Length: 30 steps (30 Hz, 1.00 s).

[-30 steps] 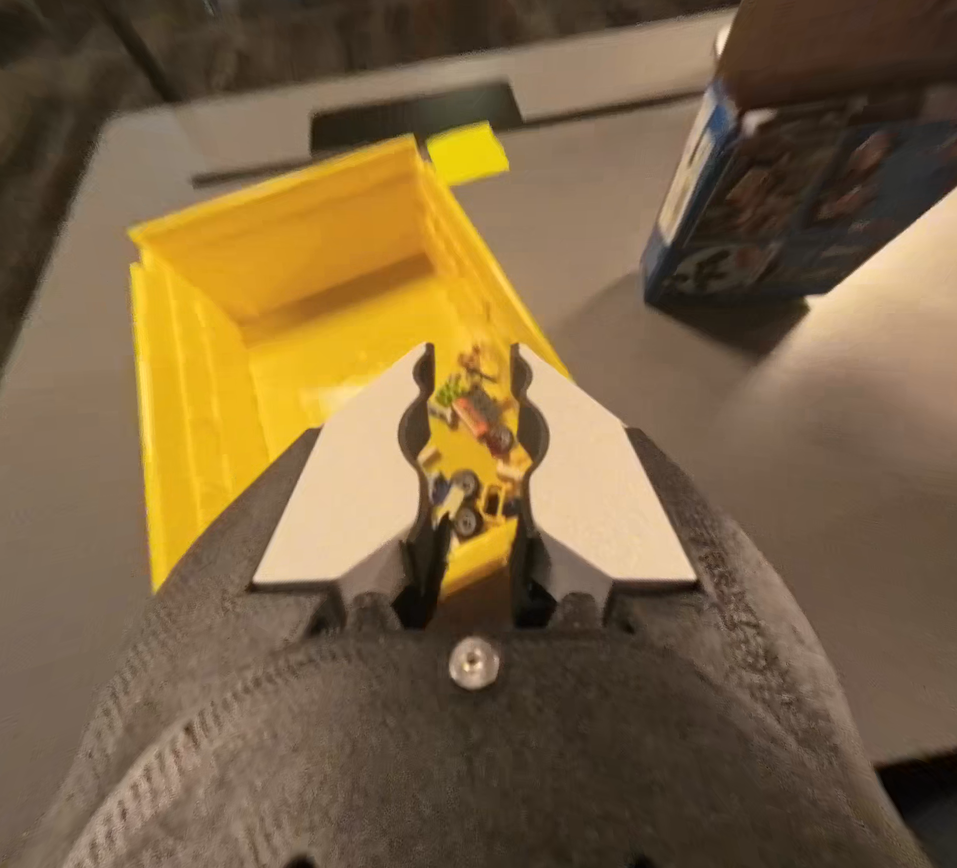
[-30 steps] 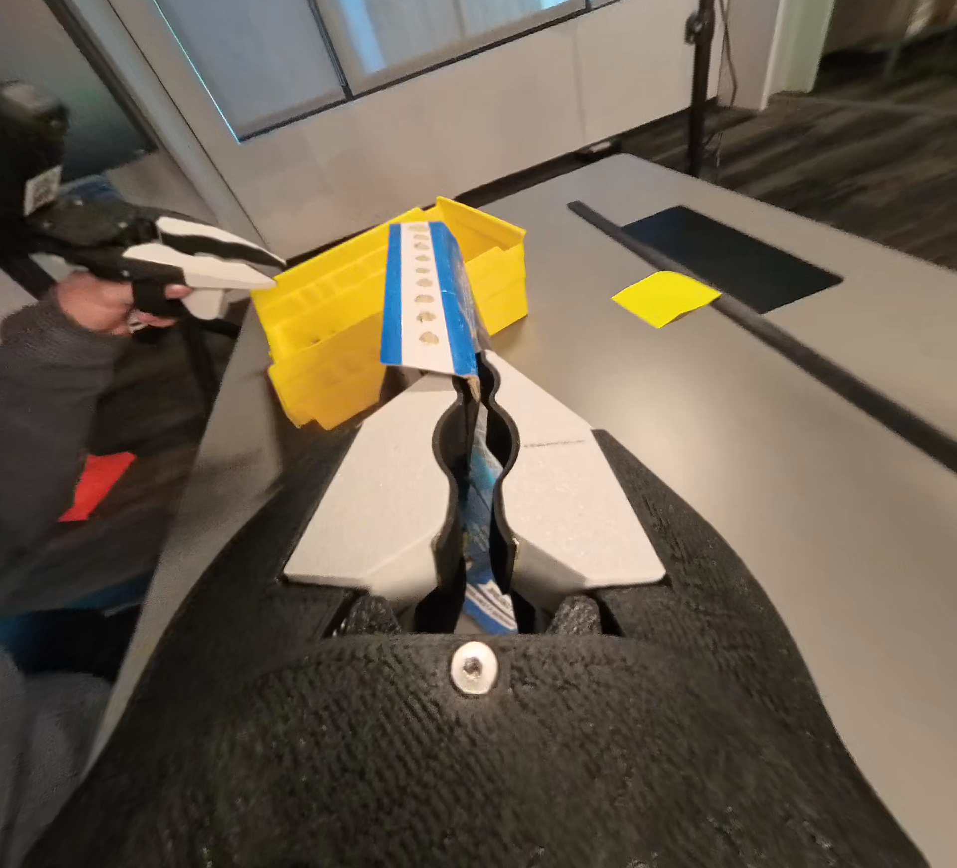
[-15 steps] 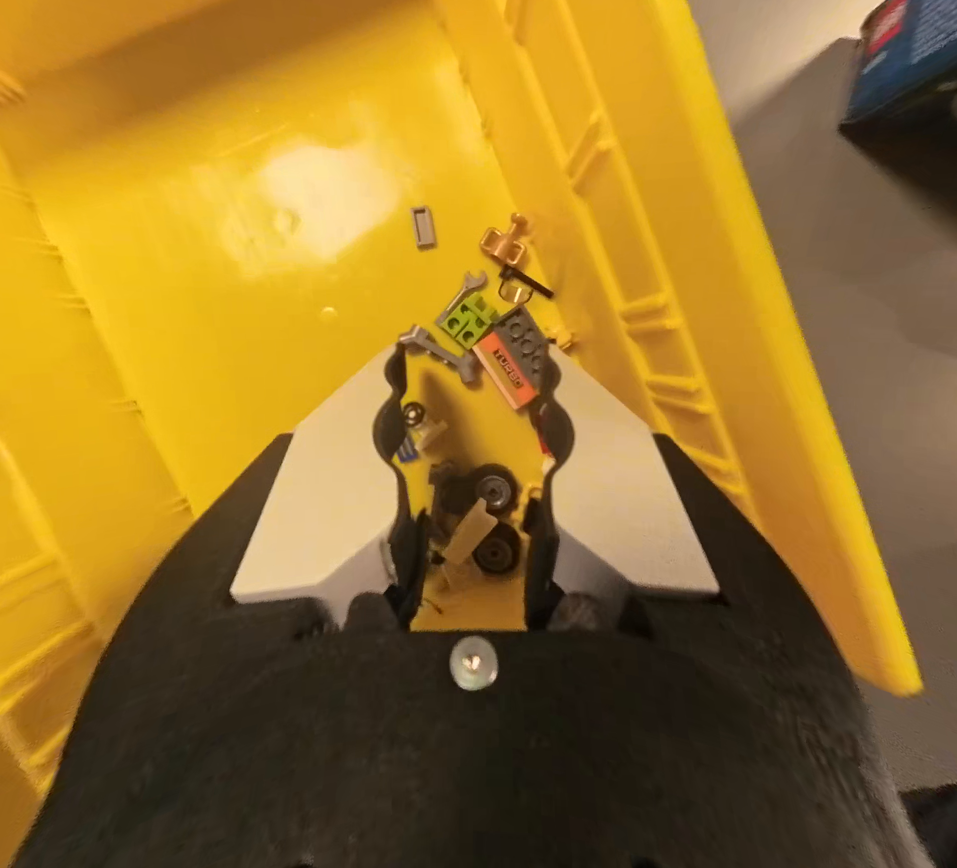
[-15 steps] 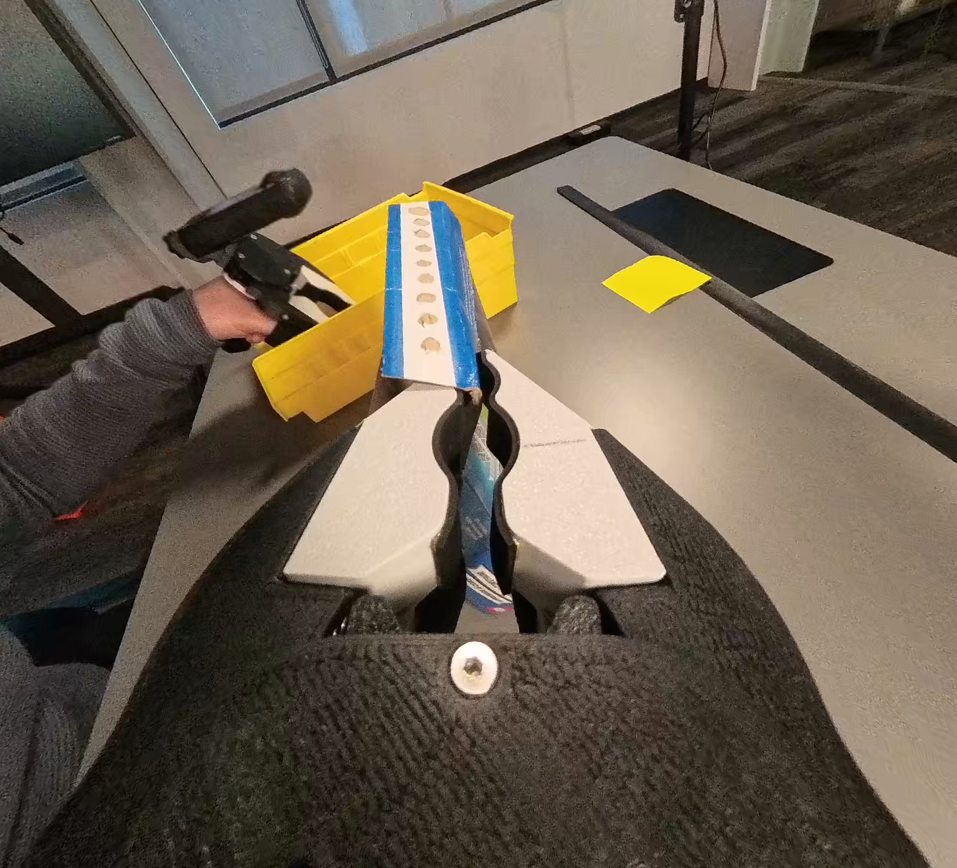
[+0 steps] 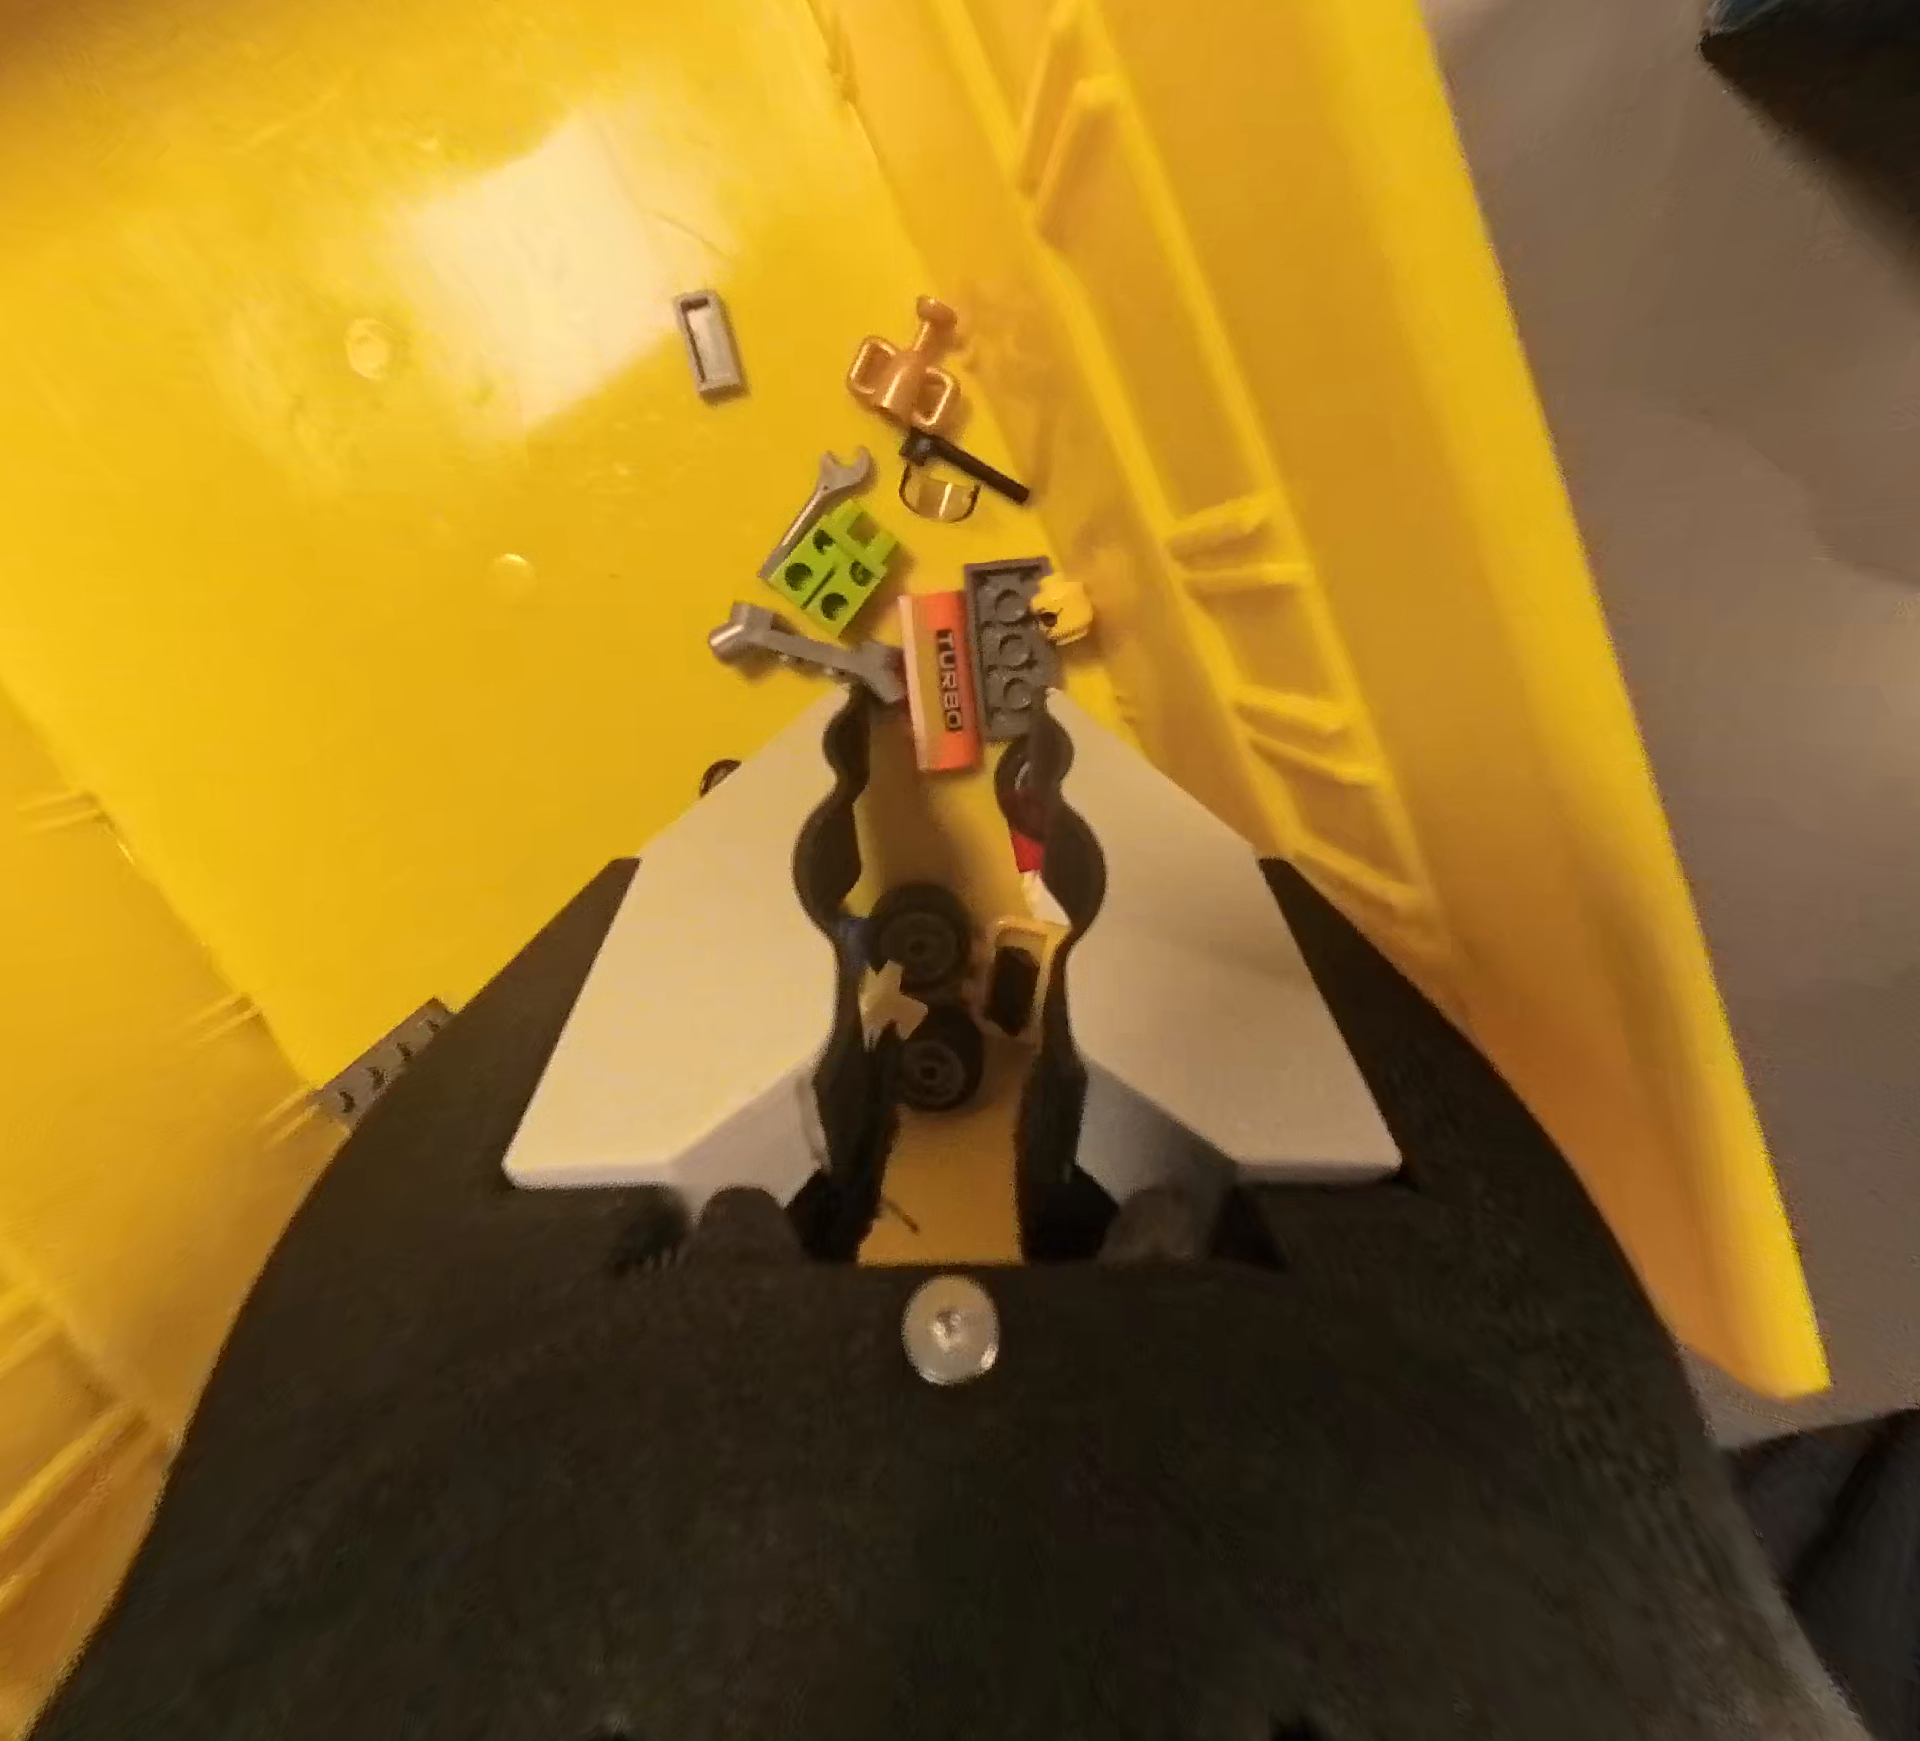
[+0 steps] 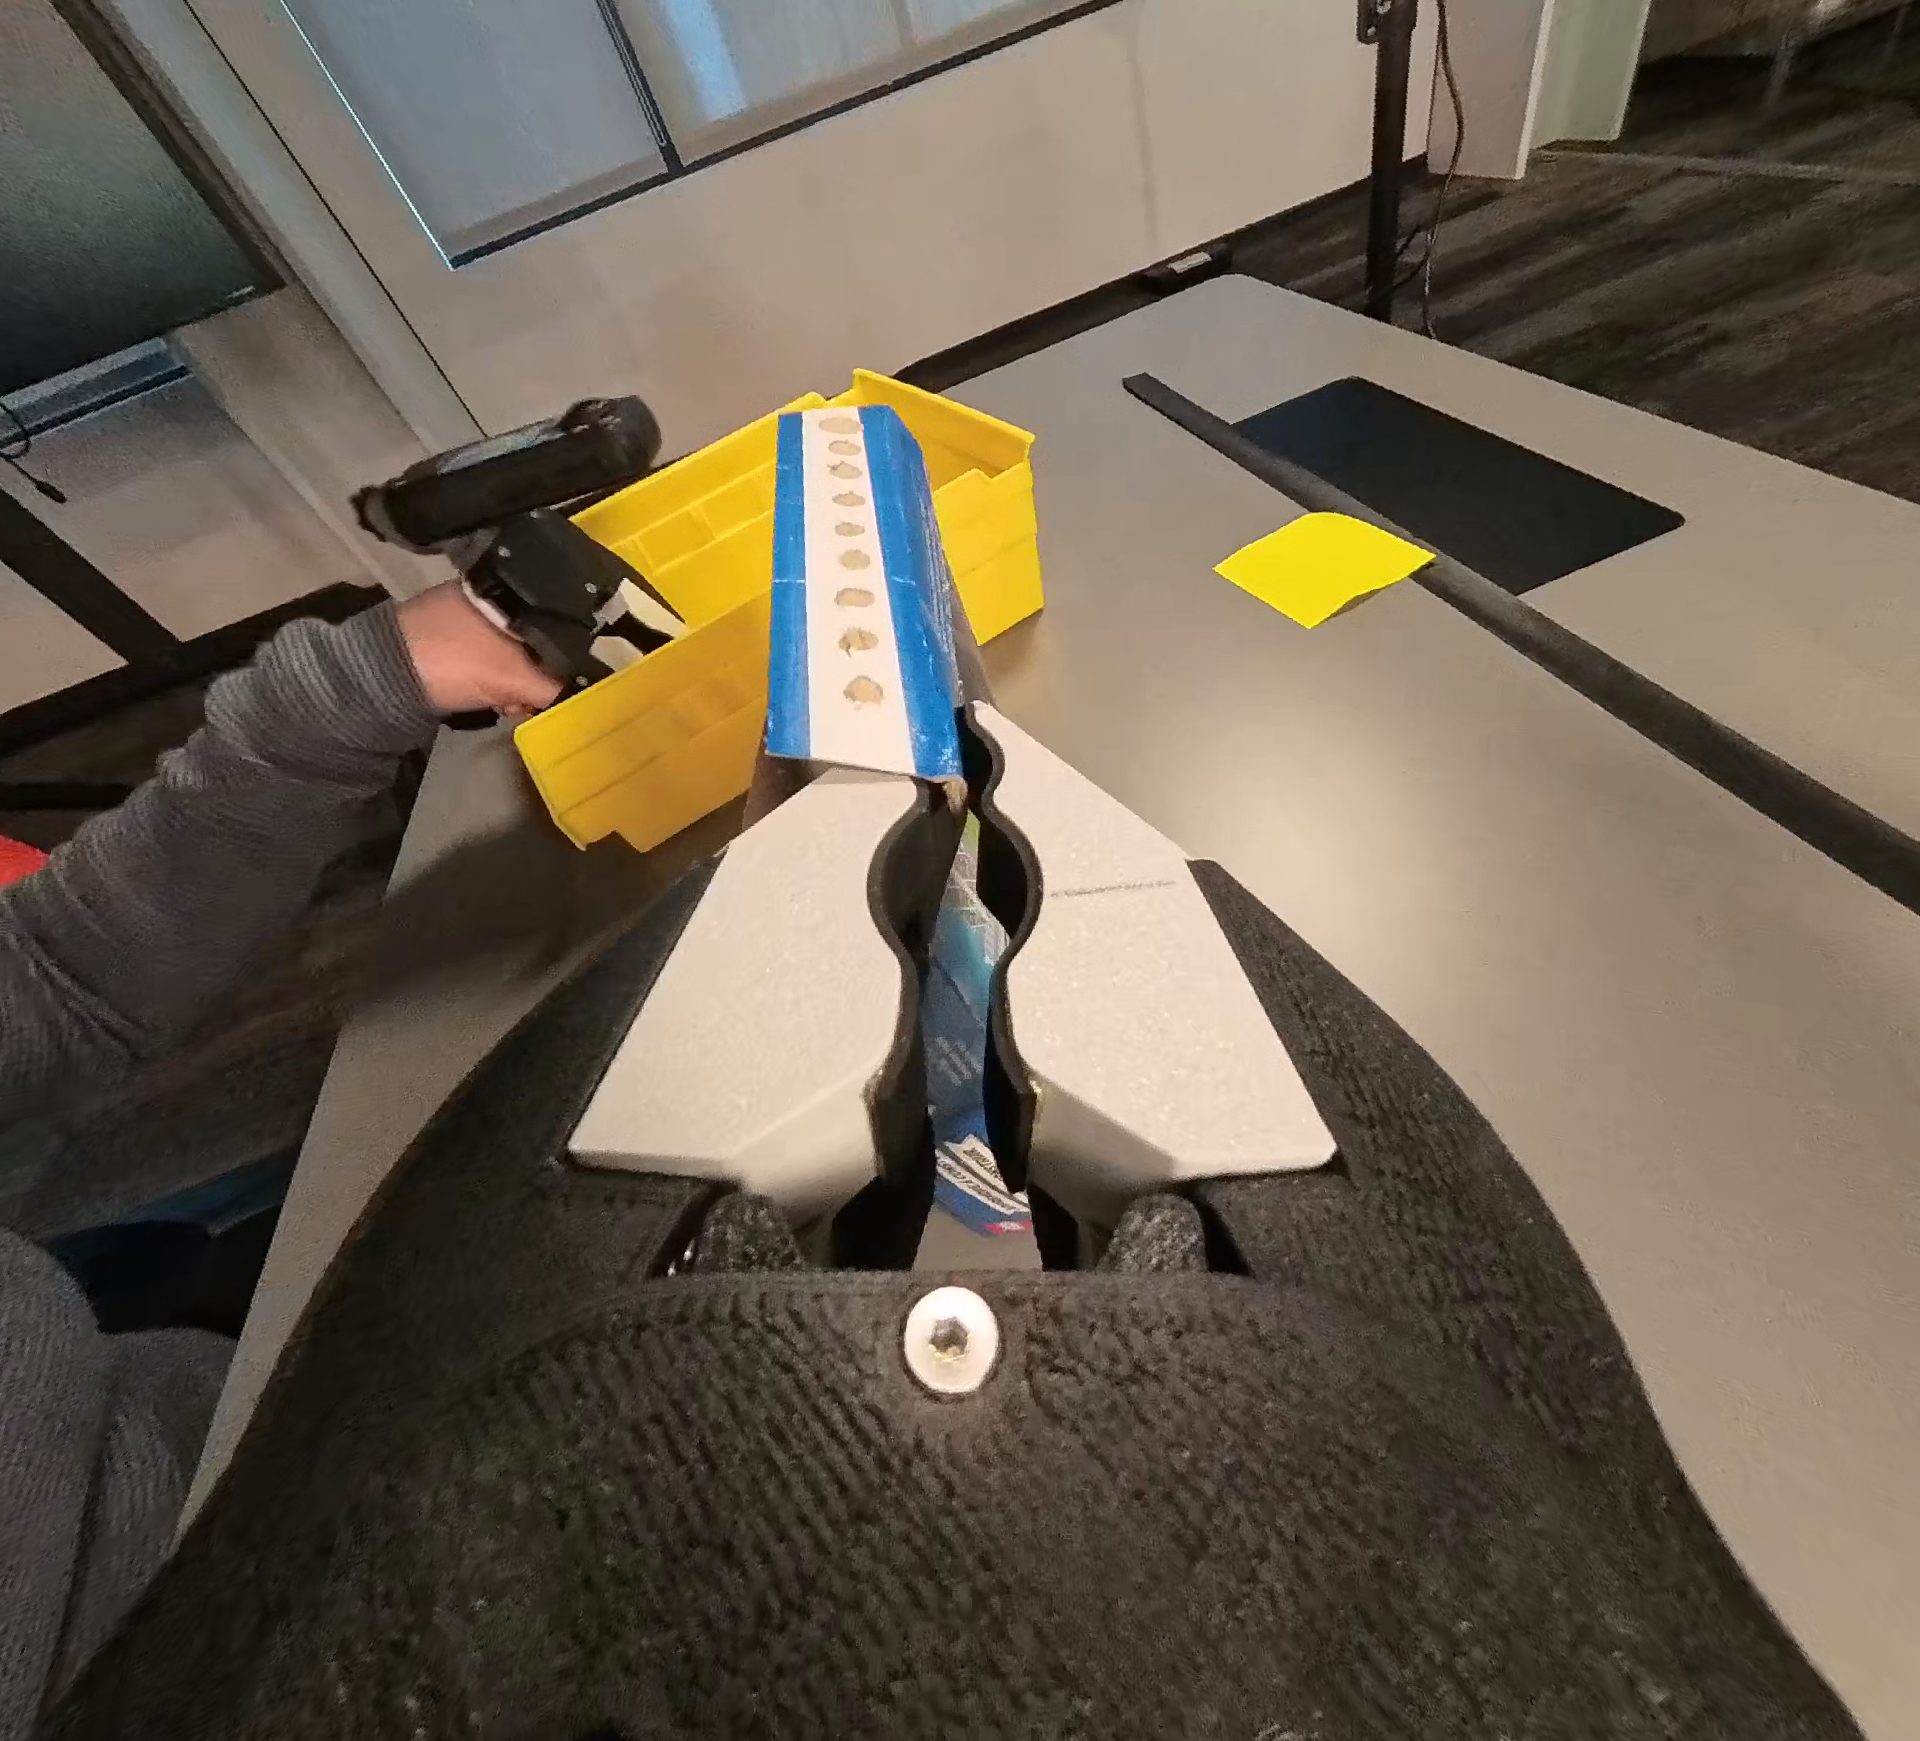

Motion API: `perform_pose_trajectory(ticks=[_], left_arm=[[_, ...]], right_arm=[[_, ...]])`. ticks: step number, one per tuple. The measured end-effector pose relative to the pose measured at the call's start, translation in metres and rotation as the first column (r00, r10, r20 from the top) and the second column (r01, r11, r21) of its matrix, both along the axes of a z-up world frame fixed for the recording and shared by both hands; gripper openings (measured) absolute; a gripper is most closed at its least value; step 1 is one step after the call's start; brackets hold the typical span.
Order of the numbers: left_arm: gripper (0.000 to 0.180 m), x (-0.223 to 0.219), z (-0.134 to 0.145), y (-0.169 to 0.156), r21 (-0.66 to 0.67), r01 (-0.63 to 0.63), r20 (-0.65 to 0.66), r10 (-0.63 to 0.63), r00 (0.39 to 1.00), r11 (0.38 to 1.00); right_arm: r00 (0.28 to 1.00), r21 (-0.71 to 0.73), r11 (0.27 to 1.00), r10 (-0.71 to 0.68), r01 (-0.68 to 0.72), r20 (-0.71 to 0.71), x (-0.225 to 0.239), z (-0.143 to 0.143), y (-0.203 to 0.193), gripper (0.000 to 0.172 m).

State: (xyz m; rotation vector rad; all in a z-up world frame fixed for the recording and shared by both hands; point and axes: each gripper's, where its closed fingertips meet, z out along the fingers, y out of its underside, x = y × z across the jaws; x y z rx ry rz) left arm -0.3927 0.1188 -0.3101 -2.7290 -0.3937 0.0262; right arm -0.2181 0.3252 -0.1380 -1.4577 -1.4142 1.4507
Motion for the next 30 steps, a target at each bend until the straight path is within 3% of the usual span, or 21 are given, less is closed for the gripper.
perform_pose_trajectory(ticks=[3, 4, 9, 13, 15, 17, 19, 26, 30], left_arm=[[0.019, -0.004, 0.005, -0.002, 0.06, -0.005, -0.078, 0.009, 0.997, 0.998], [0.0, -0.007, 0.014, -0.001, 0.115, -0.015, -0.117, 0.029, 0.993, 0.993], [0.0, -0.014, 0.078, 0.0, 0.436, -0.073, -0.225, 0.188, 0.956, 0.897], [0.0, -0.006, 0.104, -0.001, 0.488, -0.033, -0.302, 0.204, 0.931, 0.872], [0.0, -0.006, 0.093, -0.002, 0.431, -0.055, -0.274, 0.189, 0.943, 0.901], [0.03, -0.006, 0.064, -0.003, 0.318, -0.136, -0.148, 0.191, 0.97, 0.938], [0.039, -0.009, 0.04, -0.001, 0.243, -0.172, -0.065, 0.193, 0.979, 0.955], [0.02, -0.015, 0.0, -0.001, 0.114, -0.152, -0.09, 0.162, 0.983, 0.982], [0.011, -0.014, -0.001, 0.001, 0.14, -0.179, -0.081, 0.192, 0.978, 0.974]], right_arm=[[1.0, 0.002, 1.0, 0.004, -0.004, 0.0, 0.0, 0.0, -0.001, 0.0], [1.0, -0.002, 1.0, 0.006, -0.006, -0.002, 0.0, 0.0, -0.001, 0.0], [1.0, -0.018, 1.0, 0.018, -0.018, -0.008, 0.0, 0.0, -0.002, 0.0], [1.0, -0.017, 0.999, 0.028, -0.029, -0.007, 0.0, 0.001, -0.005, 0.0], [0.999, -0.016, 0.999, 0.036, -0.037, -0.007, 0.0, 0.001, -0.006, 0.0], [0.999, -0.015, 0.999, 0.044, -0.044, -0.008, 0.0, 0.001, -0.009, 0.0], [0.999, -0.016, 0.998, 0.053, -0.053, -0.009, 0.0, 0.002, -0.011, 0.0], [0.998, -0.015, 0.998, 0.061, -0.062, -0.008, 0.0, 0.002, -0.013, 0.0], [0.998, -0.019, 0.998, 0.067, -0.067, -0.008, 0.0, 0.002, -0.014, 0.0]])
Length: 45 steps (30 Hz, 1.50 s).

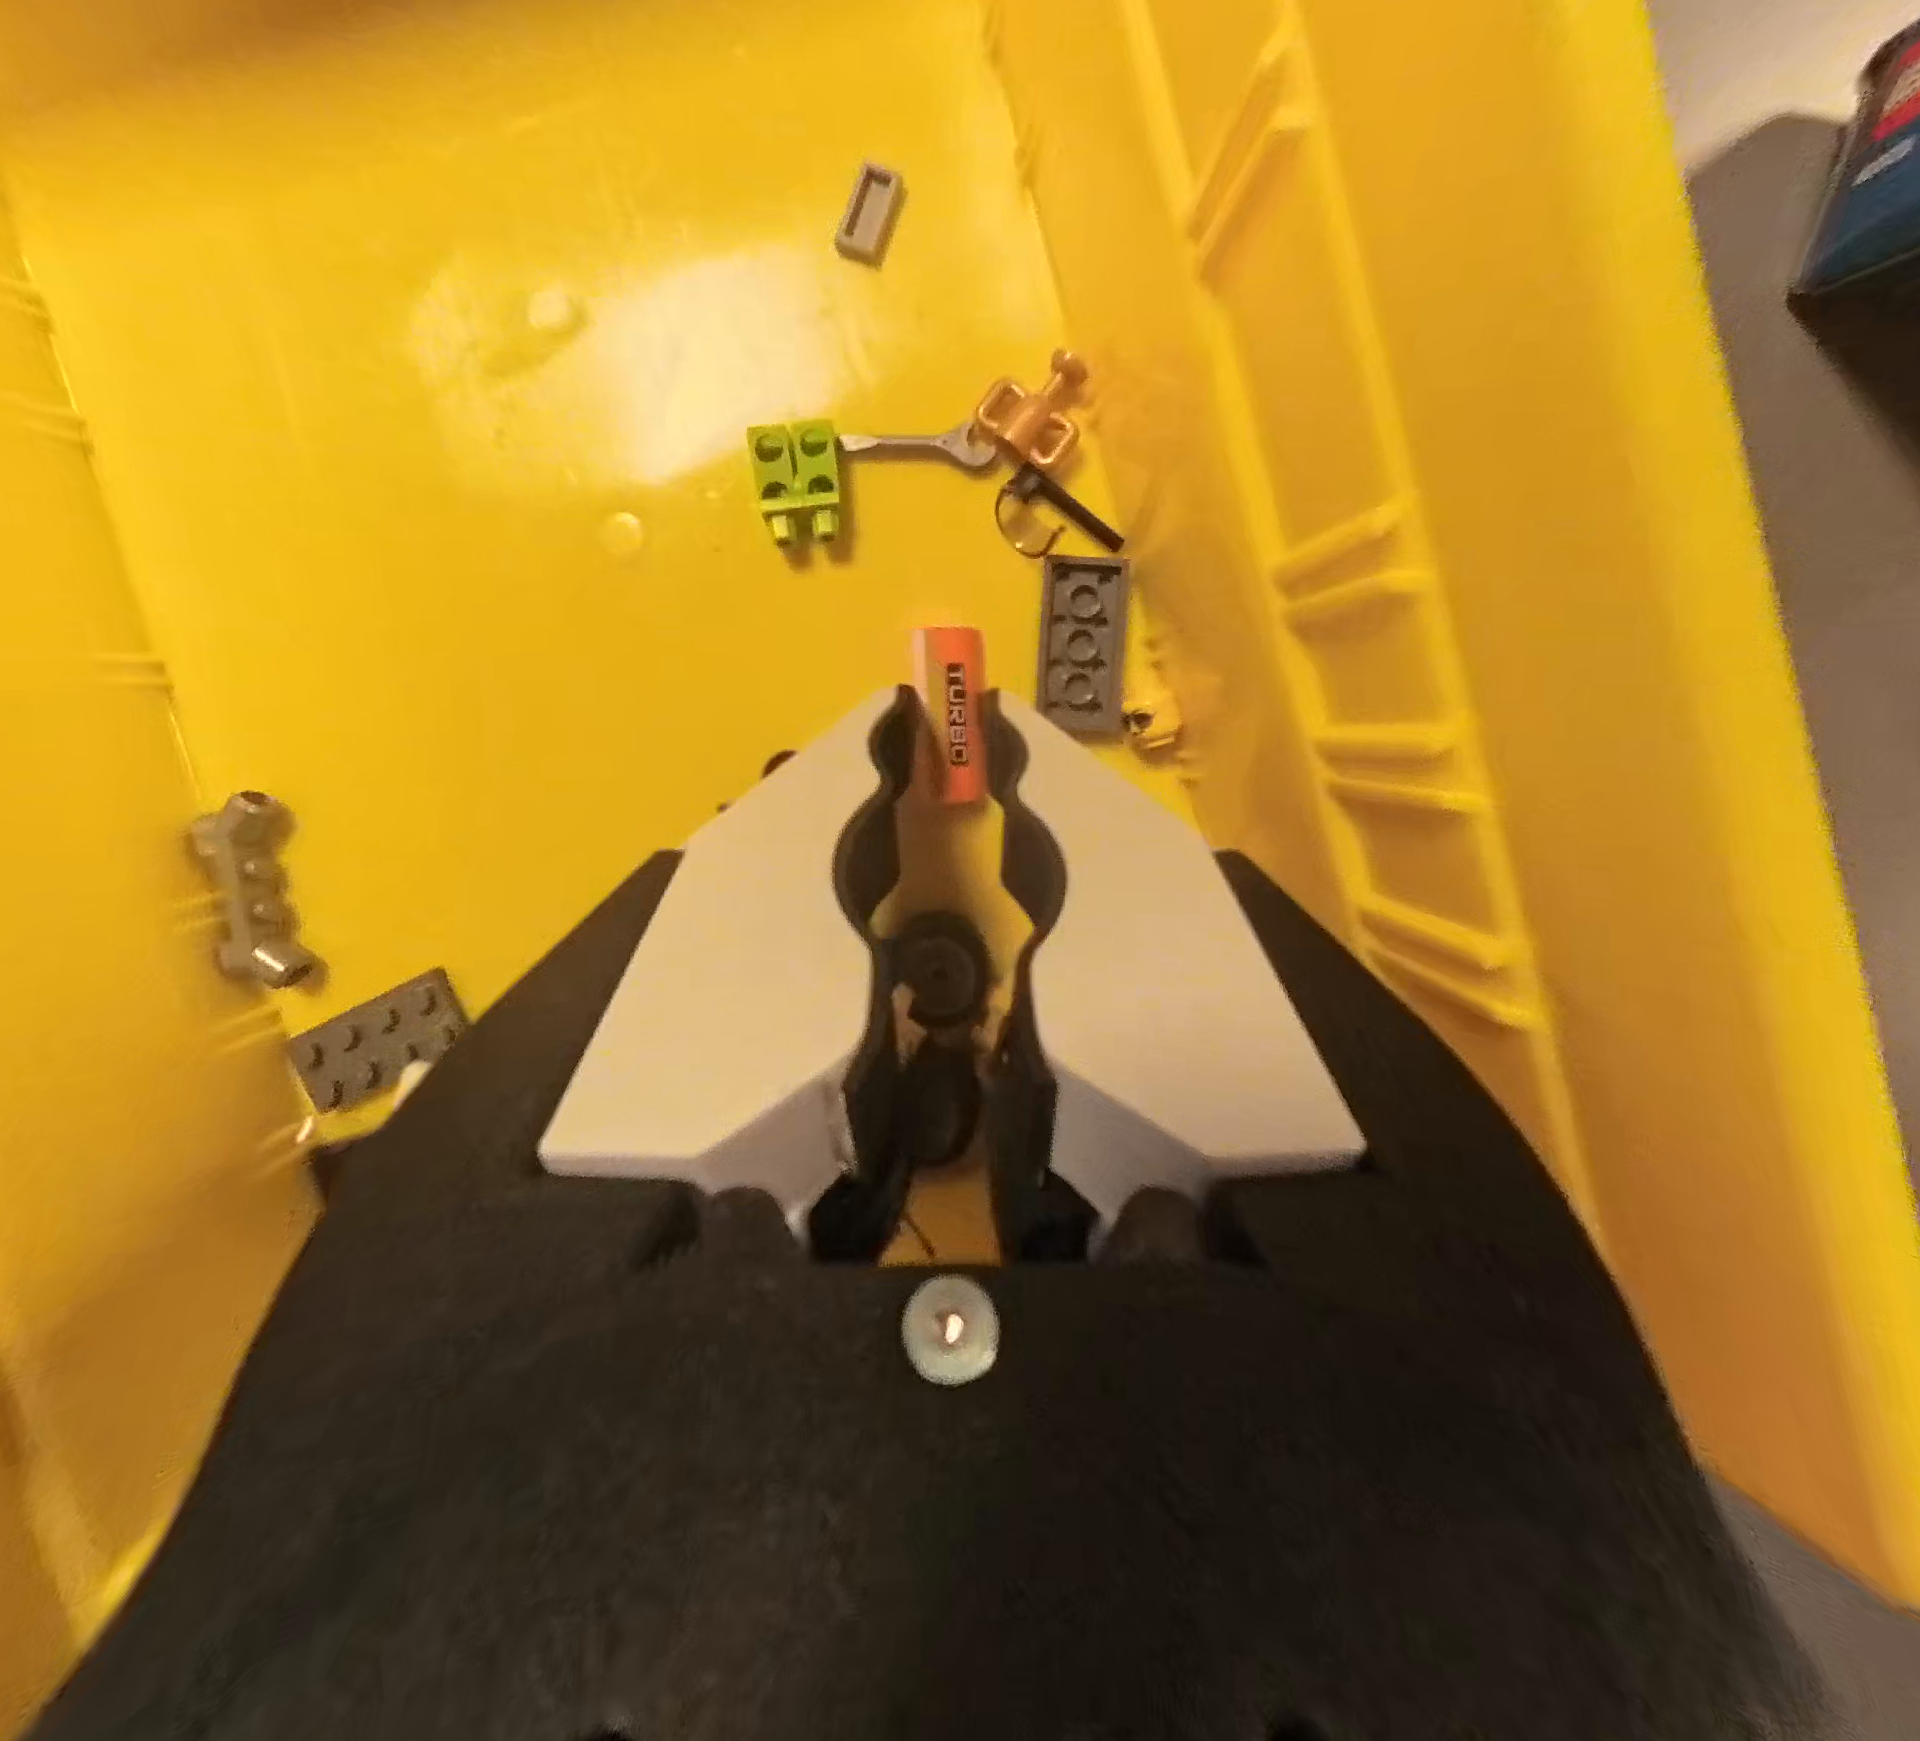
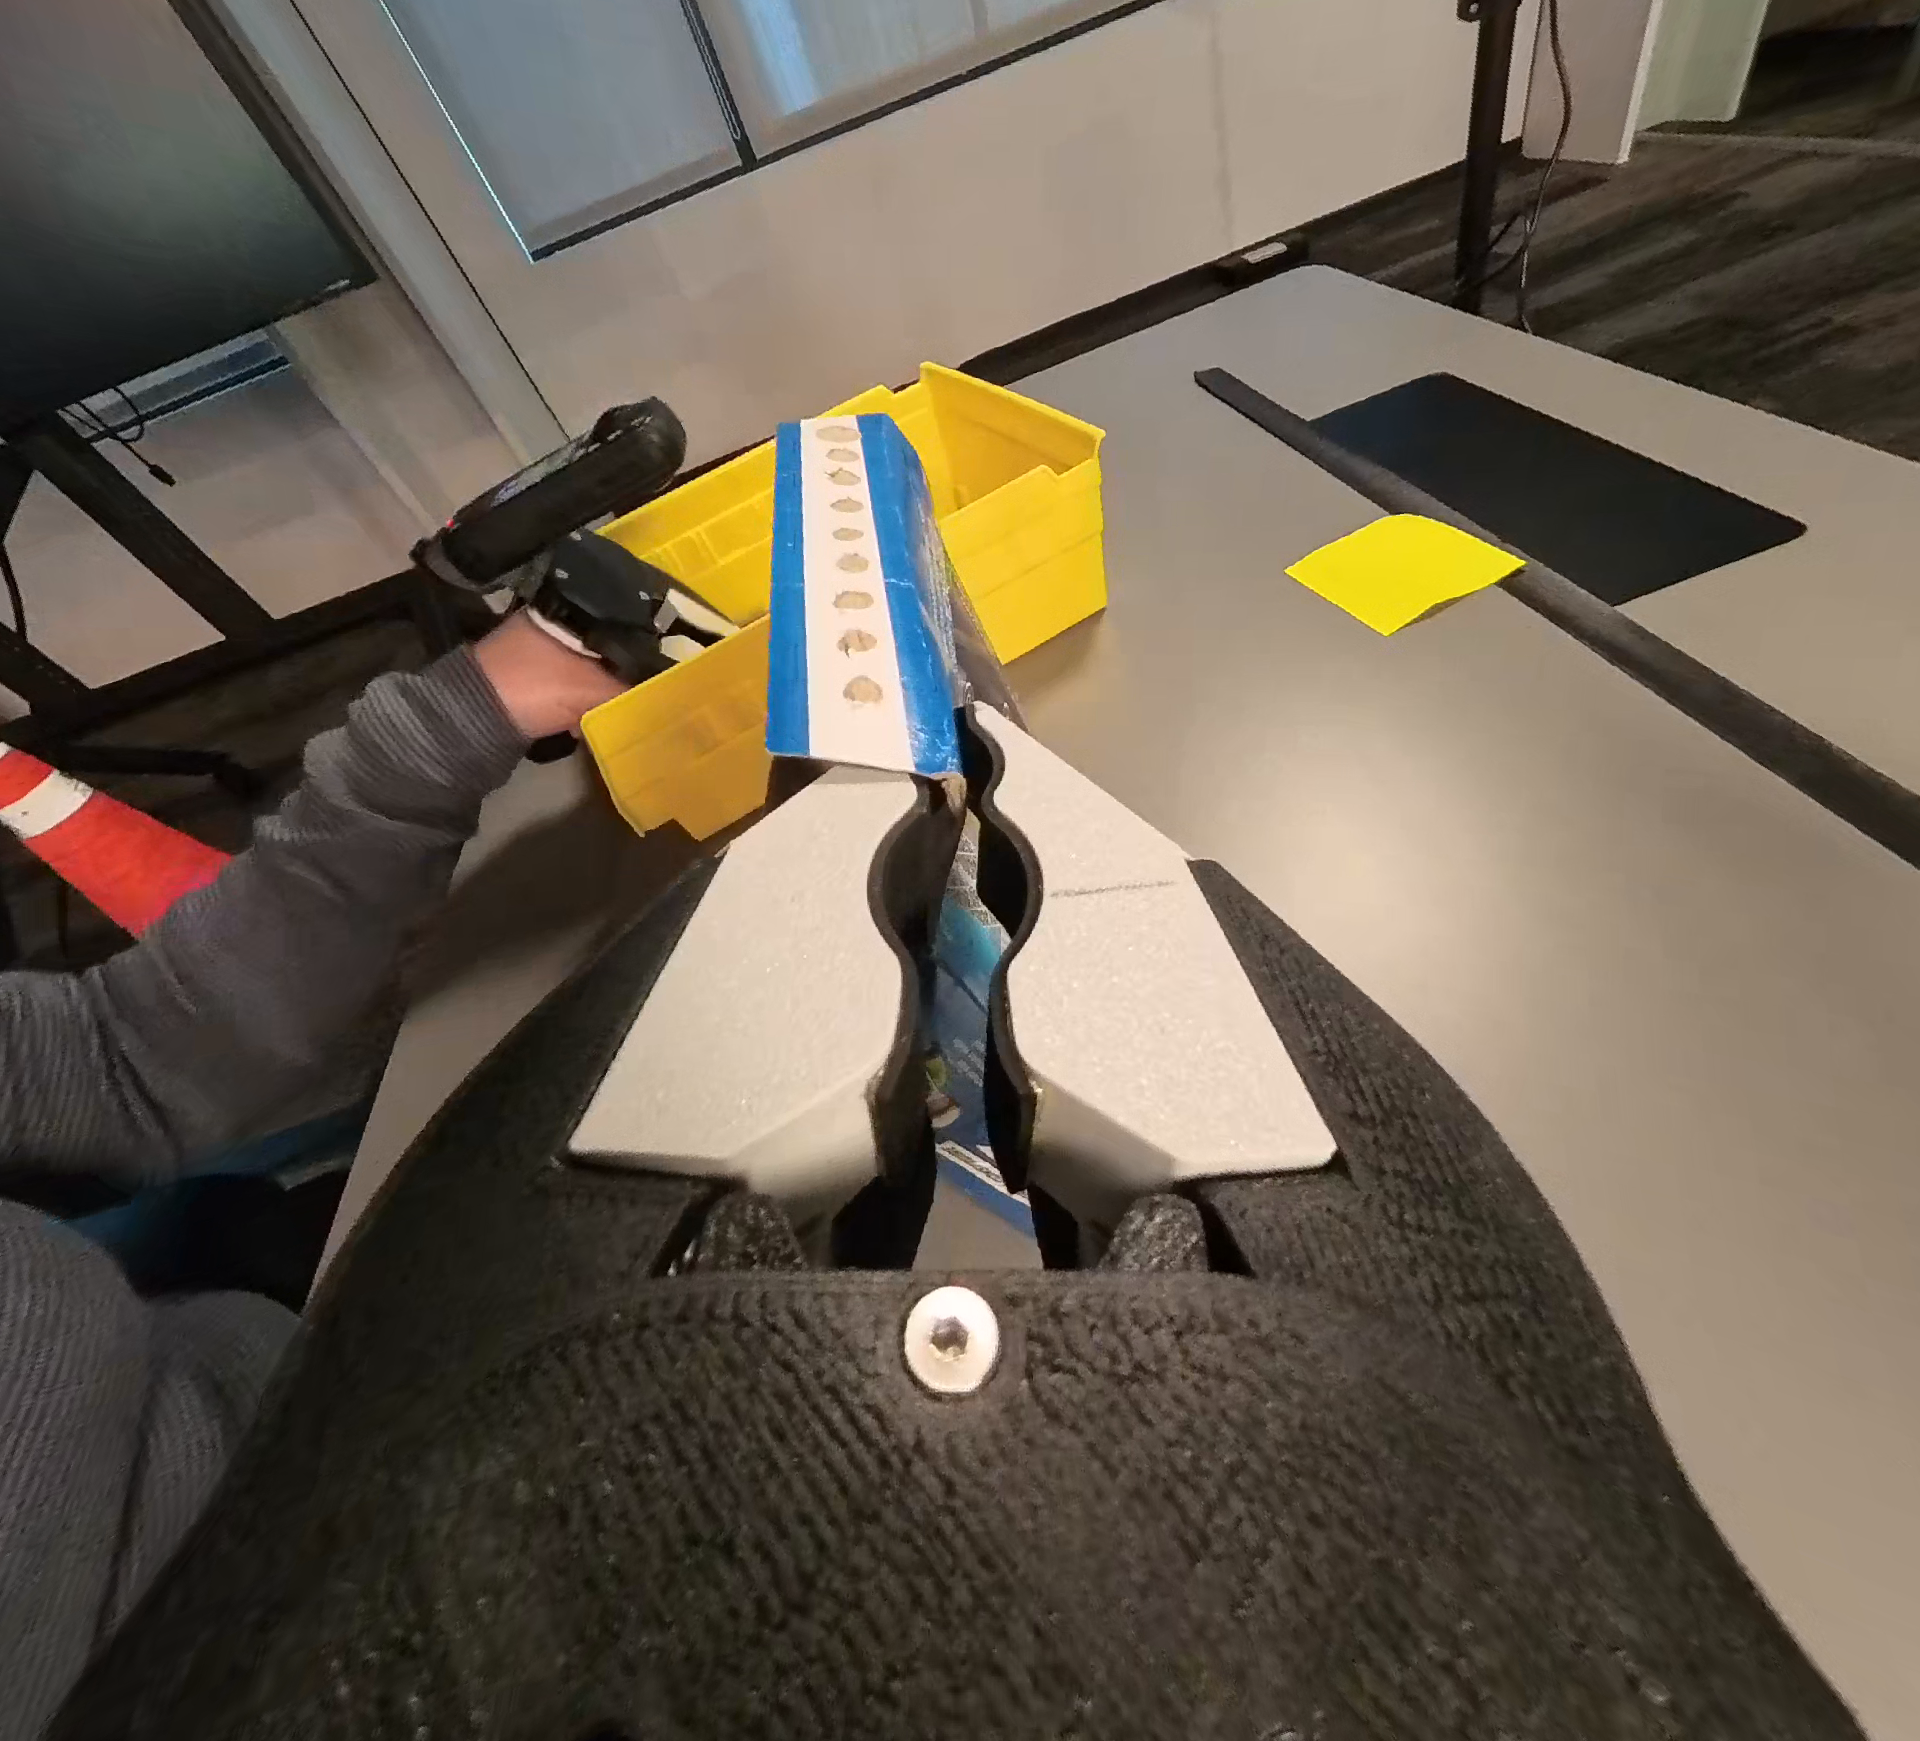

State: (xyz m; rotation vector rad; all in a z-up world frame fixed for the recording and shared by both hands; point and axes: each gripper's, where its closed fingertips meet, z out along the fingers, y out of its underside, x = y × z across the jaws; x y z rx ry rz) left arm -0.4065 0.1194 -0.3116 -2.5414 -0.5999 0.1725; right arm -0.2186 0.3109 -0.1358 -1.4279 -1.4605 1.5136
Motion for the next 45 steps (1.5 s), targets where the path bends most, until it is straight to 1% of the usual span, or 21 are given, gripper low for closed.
perform_pose_trajectory(ticks=[3, 5, 7, 8, 10, 12, 13, 14, 15, 18, 20, 21, 24, 27, 30, 32, 34, 36, 38, 42, 45], left_arm=[[0.011, 0.0, 0.001, 0.0, 0.009, 0.008, -0.05, -0.008, 0.999, 1.0], [0.011, -0.005, 0.013, 0.0, 0.038, 0.014, -0.202, -0.006, 0.979, 0.999], [0.01, -0.008, 0.038, -0.001, 0.141, 0.005, -0.368, 0.048, 0.929, 0.99], [0.01, -0.009, 0.058, -0.002, 0.228, 0.0, -0.454, 0.106, 0.884, 0.974], [0.01, -0.002, 0.109, -0.011, 0.423, 0.027, -0.597, 0.256, 0.76, 0.906], [0.01, 0.023, 0.166, -0.022, 0.584, 0.14, -0.682, 0.39, 0.619, 0.799], [0.01, 0.041, 0.188, -0.022, 0.618, 0.22, -0.708, 0.413, 0.573, 0.755], [0.01, 0.059, 0.203, -0.015, 0.624, 0.297, -0.728, 0.4, 0.557, 0.722], [0.01, 0.077, 0.21, -0.003, 0.621, 0.359, -0.736, 0.362, 0.572, 0.697], [0.01, 0.138, 0.207, 0.05, 0.63, 0.492, -0.703, 0.171, 0.691, 0.6], [0.01, 0.172, 0.201, 0.082, 0.631, 0.55, -0.69, 0.071, 0.72, 0.547], [0.01, 0.184, 0.196, 0.097, 0.617, 0.573, -0.692, 0.025, 0.722, 0.54], [0.011, 0.196, 0.184, 0.13, 0.553, 0.604, -0.708, -0.058, 0.703, 0.575], [0.01, 0.201, 0.171, 0.148, 0.528, 0.592, -0.652, -0.157, 0.742, 0.609], [0.011, 0.193, 0.168, 0.152, 0.525, 0.565, -0.634, -0.15, 0.758, 0.637], [0.013, 0.191, 0.167, 0.153, 0.544, 0.545, -0.611, -0.144, 0.778, 0.638], [0.031, 0.193, 0.167, 0.154, 0.565, 0.543, -0.589, -0.157, 0.793, 0.622], [0.04, 0.194, 0.16, 0.159, 0.559, 0.536, -0.558, -0.191, 0.808, 0.632], [0.044, 0.193, 0.157, 0.16, 0.555, 0.527, -0.551, -0.191, 0.813, 0.643], [0.057, 0.181, 0.182, 0.138, 0.559, 0.533, -0.617, -0.111, 0.779, 0.636], [0.077, 0.166, 0.196, 0.105, 0.607, 0.508, -0.581, -0.095, 0.809, 0.611]], right_arm=[[1.0, 0.004, 1.0, 0.005, -0.005, 0.001, 0.0, 0.0, -0.002, 0.0], [1.0, 0.004, 1.0, 0.009, -0.009, 0.001, 0.0, 0.0, -0.003, 0.0], [1.0, 0.003, 1.0, 0.011, -0.011, 0.0, 0.0, 0.0, -0.003, 0.0], [1.0, 0.003, 1.0, 0.011, -0.011, 0.0, 0.0, 0.0, -0.003, 0.0], [1.0, 0.001, 1.0, 0.011, -0.011, 0.0, 0.0, 0.0, -0.003, 0.0], [1.0, -0.001, 1.0, 0.008, -0.008, -0.001, 0.0, 0.0, -0.003, 0.0], [1.0, -0.002, 1.0, 0.008, -0.008, -0.002, 0.0, 0.0, -0.003, 0.0], [1.0, -0.002, 1.0, 0.008, -0.008, -0.002, 0.0, 0.0, -0.003, 0.0], [1.0, -0.003, 1.0, 0.007, -0.007, -0.002, 0.0, 0.0, -0.002, 0.0], [1.0, -0.005, 1.0, 0.011, -0.011, -0.001, 0.0, 0.0, -0.004, 0.0], [1.0, 0.005, 1.0, 0.008, -0.008, 0.0, 0.0, 0.0, -0.003, 0.0], [1.0, 0.006, 1.0, 0.007, -0.007, 0.001, 0.0, 0.0, -0.003, 0.0], [1.0, 0.002, 1.0, 0.01, -0.01, 0.0, 0.0, 0.0, -0.004, 0.0], [1.0, 0.005, 1.0, 0.01, -0.01, 0.0, 0.0, 0.0, -0.003, 0.0], [1.0, 0.001, 1.0, 0.013, -0.013, -0.001, 0.0, 0.0, -0.004, 0.0], [1.0, 0.001, 1.0, 0.012, -0.012, -0.001, 0.0, 0.0, -0.004, 0.0], [1.0, 0.002, 1.0, 0.012, -0.012, -0.001, 0.0, 0.0, -0.004, 0.0], [1.0, 0.003, 1.0, 0.011, -0.011, 0.0, 0.0, 0.0, -0.004, 0.0], [1.0, 0.004, 1.0, 0.014, -0.014, 0.0, 0.0, 0.0, -0.004, 0.0], [1.0, 0.011, 1.0, 0.006, -0.006, 0.002, 0.001, 0.0, -0.003, 0.0], [1.0, 0.011, 1.0, -0.004, 0.004, 0.001, 0.001, 0.0, 0.001, 0.0]])
